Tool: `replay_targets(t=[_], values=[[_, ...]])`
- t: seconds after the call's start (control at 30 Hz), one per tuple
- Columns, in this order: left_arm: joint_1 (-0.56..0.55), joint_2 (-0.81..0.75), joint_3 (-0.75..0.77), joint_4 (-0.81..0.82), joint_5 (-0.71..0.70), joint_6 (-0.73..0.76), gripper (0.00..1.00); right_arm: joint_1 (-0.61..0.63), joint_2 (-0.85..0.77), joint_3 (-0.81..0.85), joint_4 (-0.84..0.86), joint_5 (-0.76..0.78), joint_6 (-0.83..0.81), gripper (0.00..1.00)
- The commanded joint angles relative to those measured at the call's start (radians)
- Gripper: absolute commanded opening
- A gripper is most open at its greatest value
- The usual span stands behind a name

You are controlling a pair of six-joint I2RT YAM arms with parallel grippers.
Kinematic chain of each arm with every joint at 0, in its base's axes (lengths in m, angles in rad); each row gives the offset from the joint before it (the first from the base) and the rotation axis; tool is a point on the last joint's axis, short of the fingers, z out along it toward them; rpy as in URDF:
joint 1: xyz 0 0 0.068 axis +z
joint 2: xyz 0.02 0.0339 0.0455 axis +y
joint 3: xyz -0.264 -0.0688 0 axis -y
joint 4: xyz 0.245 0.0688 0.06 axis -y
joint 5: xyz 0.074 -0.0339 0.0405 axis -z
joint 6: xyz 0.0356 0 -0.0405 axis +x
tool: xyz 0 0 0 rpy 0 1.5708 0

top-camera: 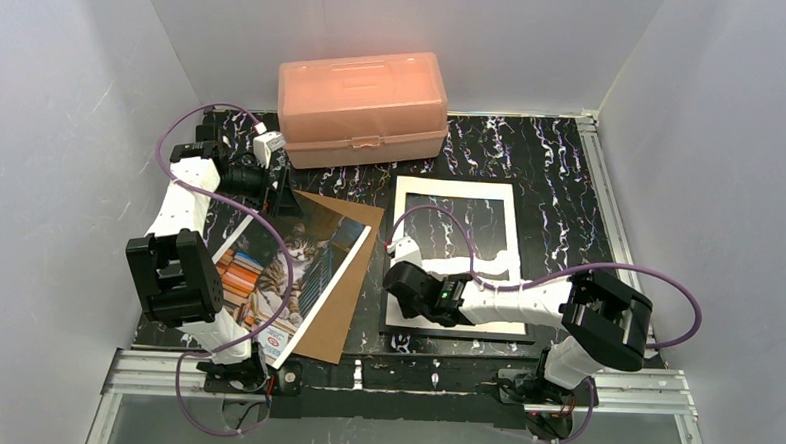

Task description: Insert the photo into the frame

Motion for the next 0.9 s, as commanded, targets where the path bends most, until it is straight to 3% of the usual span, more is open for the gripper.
replay_targets(t=[0.0,0.63,0.87], values=[[-0.004,-0.021,0.010,-0.032,0.023,0.017,0.98,0.011,-0.023,0.017,-0.003,0.027,0.025,0.13],[-0.003,-0.022,0.011,-0.032,0.021,0.017,0.98,0.022,-0.081,0.021,-0.104,0.093,0.018,0.13],[-0.003,-0.022,0.014,-0.032,0.016,0.016,0.98,0.066,-0.097,0.053,-0.025,0.036,-0.013,0.13]])
